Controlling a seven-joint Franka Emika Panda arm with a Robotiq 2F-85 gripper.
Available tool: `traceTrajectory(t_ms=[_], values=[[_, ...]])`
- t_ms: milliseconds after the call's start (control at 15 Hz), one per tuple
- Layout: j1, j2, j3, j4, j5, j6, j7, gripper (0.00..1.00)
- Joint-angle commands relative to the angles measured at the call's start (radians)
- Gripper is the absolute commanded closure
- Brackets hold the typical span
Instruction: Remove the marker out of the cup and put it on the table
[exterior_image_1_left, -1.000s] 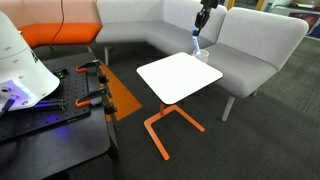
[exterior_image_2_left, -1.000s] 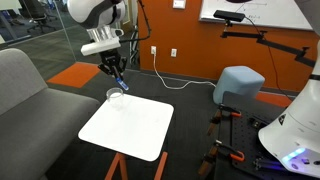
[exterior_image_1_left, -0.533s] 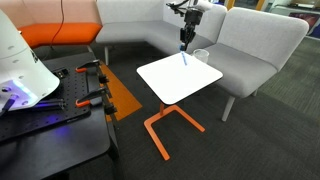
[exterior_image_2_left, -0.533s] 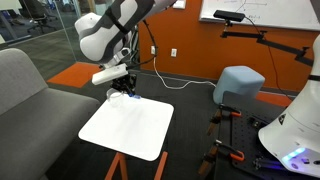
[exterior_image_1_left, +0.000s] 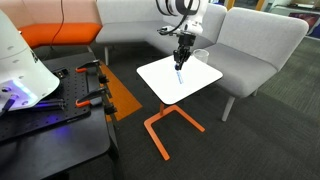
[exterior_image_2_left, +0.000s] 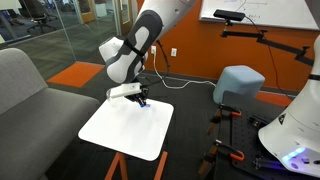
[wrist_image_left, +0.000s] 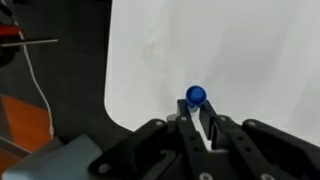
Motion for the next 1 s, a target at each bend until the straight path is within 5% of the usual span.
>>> traceTrajectory(t_ms=[0,133,200,333,733,933], values=[[-0.002,-0.017,0.01,-0.055,0.018,0.112,0.008,0.95],[-0.003,-0.01,0.013,-0.056,0.026,0.124,0.008,0.86],[-0.017,-0.01,0.026,-0.055,0.045,0.117,-0.004,0.57],[-0.041,-0.01,0.049,-0.054,0.091,0.101,-0.025,0.49],[-0.08,-0.041,0.06,-0.064,0.167,0.116,-0.064,0.03],[-0.121,-0.113,0.093,-0.081,0.204,0.122,-0.159,0.0]])
